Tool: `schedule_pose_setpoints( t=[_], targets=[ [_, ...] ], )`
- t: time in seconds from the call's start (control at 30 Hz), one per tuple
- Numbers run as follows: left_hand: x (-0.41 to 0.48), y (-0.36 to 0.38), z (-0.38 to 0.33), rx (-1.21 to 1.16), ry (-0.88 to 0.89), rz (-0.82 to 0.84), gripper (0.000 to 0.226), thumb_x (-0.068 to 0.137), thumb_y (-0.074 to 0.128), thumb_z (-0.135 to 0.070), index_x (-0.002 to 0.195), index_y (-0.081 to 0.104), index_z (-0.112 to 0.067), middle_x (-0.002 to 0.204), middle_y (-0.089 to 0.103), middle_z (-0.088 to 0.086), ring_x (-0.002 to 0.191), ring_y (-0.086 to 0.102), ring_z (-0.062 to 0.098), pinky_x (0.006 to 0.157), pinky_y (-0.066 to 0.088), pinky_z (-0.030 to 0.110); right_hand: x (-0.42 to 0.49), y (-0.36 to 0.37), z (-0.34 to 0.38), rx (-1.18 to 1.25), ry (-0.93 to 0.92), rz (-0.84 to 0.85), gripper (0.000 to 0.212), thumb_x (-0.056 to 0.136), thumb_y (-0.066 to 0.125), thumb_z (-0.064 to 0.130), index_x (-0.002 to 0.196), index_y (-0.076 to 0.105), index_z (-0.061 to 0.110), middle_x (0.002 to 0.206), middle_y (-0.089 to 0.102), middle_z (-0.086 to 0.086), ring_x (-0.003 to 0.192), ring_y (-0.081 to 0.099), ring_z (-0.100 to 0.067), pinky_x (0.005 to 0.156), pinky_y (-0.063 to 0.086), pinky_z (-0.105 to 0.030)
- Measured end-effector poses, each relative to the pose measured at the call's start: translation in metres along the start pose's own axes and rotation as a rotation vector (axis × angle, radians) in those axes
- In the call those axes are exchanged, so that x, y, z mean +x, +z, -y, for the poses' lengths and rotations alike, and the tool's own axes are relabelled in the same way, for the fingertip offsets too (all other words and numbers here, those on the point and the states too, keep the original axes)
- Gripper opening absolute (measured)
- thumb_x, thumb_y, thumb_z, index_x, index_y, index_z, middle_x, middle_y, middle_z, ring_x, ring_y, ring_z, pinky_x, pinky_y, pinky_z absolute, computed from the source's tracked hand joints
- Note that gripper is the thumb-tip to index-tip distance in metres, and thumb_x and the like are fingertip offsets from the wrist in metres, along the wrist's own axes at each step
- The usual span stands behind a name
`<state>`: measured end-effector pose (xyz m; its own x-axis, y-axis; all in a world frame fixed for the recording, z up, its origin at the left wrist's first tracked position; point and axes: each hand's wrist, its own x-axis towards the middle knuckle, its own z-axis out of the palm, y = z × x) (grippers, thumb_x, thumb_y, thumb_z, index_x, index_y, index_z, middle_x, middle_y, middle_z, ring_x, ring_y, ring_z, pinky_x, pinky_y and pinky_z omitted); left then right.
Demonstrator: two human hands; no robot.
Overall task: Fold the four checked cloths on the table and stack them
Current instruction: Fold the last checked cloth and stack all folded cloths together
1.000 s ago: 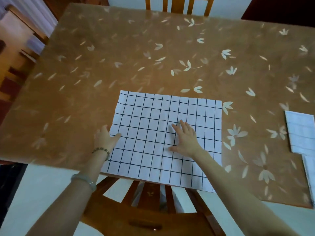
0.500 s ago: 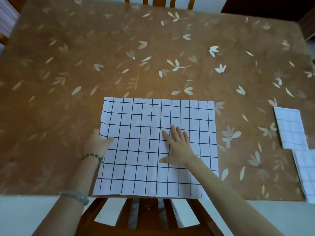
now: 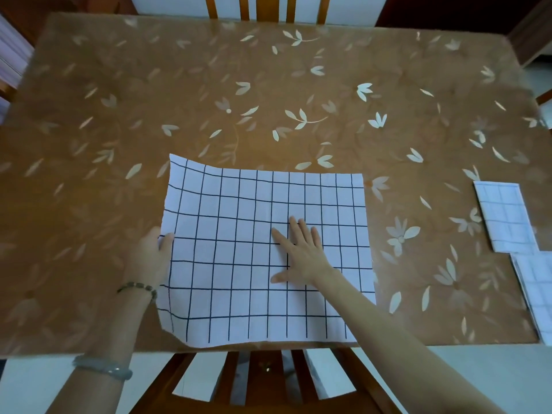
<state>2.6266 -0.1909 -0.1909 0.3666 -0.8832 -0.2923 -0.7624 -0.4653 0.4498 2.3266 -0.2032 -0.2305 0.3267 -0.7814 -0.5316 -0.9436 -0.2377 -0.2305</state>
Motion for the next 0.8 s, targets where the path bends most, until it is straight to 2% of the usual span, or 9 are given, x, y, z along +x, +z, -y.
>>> schedule_pose_setpoints(
  t=[0.17, 0.33, 0.4, 0.5, 0.57, 0.63, 0.67, 0.73, 0.8],
  targets=[
    [-0.009, -0.024, -0.012, 0.052, 0.074, -0.034, 0.041, 0.098, 0.044, -0.024, 0.062, 0.024, -0.028, 0.056, 0.032, -0.002, 0.05, 0.027, 0.014, 0.049, 0.022, 0.027, 0.005, 0.0, 0.009, -0.004, -0.017, -0.001, 0.113, 0.07, 0.067, 0.067, 0.151, -0.004, 0.035, 0.157, -0.022, -0.014, 0.143, -0.024, -0.034, 0.115, -0.011, -0.053],
    [-0.028, -0.047, -0.036, 0.08, 0.165, -0.003, 0.04, 0.1, 0.039, -0.024, 0.064, 0.029, -0.012, 0.052, 0.035, 0.009, 0.047, 0.032, 0.024, 0.048, 0.024, 0.031, 0.006, -0.003, 0.016, 0.025, -0.02, 0.012, 0.112, 0.071, 0.068, 0.064, 0.152, -0.002, 0.032, 0.157, -0.021, -0.015, 0.143, -0.024, -0.034, 0.115, -0.012, -0.054],
    [-0.036, -0.052, -0.048, 0.045, 0.193, 0.013, 0.04, 0.1, 0.039, -0.024, 0.064, 0.029, -0.012, 0.054, 0.031, 0.007, 0.049, 0.03, 0.022, 0.05, 0.023, 0.031, 0.002, -0.006, 0.017, 0.082, -0.042, -0.005, 0.106, 0.072, 0.069, 0.061, 0.152, 0.006, 0.031, 0.158, -0.017, -0.014, 0.144, -0.021, -0.034, 0.115, -0.01, -0.053],
    [-0.047, -0.056, -0.073, 0.004, 0.249, 0.062, 0.04, 0.1, 0.041, -0.025, 0.064, 0.033, -0.009, 0.055, 0.031, 0.006, 0.05, 0.031, 0.021, 0.05, 0.023, 0.031, -0.008, -0.016, 0.014, 0.21, -0.107, -0.08, 0.08, 0.081, 0.067, 0.05, 0.148, 0.028, 0.029, 0.16, -0.003, -0.009, 0.147, -0.009, -0.029, 0.117, -0.004, -0.045],
    [-0.055, -0.054, -0.095, -0.022, 0.272, 0.108, 0.04, 0.099, 0.042, -0.027, 0.065, 0.036, -0.007, 0.054, 0.036, 0.007, 0.049, 0.034, 0.021, 0.049, 0.025, 0.031, -0.021, -0.026, 0.012, 0.431, -0.103, -0.141, 0.059, 0.088, 0.064, 0.035, 0.141, 0.044, 0.022, 0.158, 0.018, -0.008, 0.147, 0.009, -0.025, 0.117, 0.008, -0.032],
    [-0.064, -0.045, -0.119, -0.053, 0.294, 0.154, 0.038, 0.099, 0.043, -0.026, 0.064, 0.04, -0.013, 0.052, 0.041, 0.002, 0.046, 0.038, 0.018, 0.049, 0.028, 0.03, -0.035, -0.04, 0.007, 0.754, -0.017, -0.172, 0.04, 0.092, 0.061, 0.028, 0.131, 0.057, 0.019, 0.145, 0.043, -0.002, 0.136, 0.036, -0.016, 0.104, 0.026, -0.018],
    [-0.069, -0.038, -0.131, -0.06, 0.31, 0.179, 0.034, 0.099, 0.043, -0.026, 0.066, 0.043, -0.016, 0.051, 0.044, 0.0, 0.045, 0.04, 0.016, 0.048, 0.029, 0.029, -0.041, -0.048, 0.004, 0.905, 0.034, -0.185, 0.033, 0.092, 0.059, 0.028, 0.124, 0.062, 0.02, 0.135, 0.054, 0.002, 0.127, 0.047, -0.013, 0.097, 0.034, -0.015],
    [-0.076, -0.019, -0.154, -0.029, 0.351, 0.234, 0.026, 0.1, 0.041, -0.025, 0.08, 0.053, -0.015, 0.054, 0.05, 0.0, 0.044, 0.048, 0.013, 0.043, 0.03, 0.025, -0.05, -0.06, -0.006, 1.186, 0.123, -0.212, 0.024, 0.093, 0.059, 0.027, 0.113, 0.068, 0.018, 0.115, 0.067, 0.002, 0.109, 0.061, -0.014, 0.09, 0.048, -0.017],
    [-0.08, 0.004, -0.176, -0.005, 0.382, 0.294, 0.03, 0.101, 0.037, -0.025, 0.076, 0.047, -0.011, 0.06, 0.052, 0.001, 0.046, 0.054, 0.014, 0.038, 0.031, 0.019, -0.055, -0.069, -0.018, 1.488, 0.186, -0.226, 0.024, 0.093, 0.058, 0.025, 0.107, 0.069, 0.009, 0.106, 0.07, -0.009, 0.102, 0.066, -0.025, 0.092, 0.053, -0.033]
  ],
)
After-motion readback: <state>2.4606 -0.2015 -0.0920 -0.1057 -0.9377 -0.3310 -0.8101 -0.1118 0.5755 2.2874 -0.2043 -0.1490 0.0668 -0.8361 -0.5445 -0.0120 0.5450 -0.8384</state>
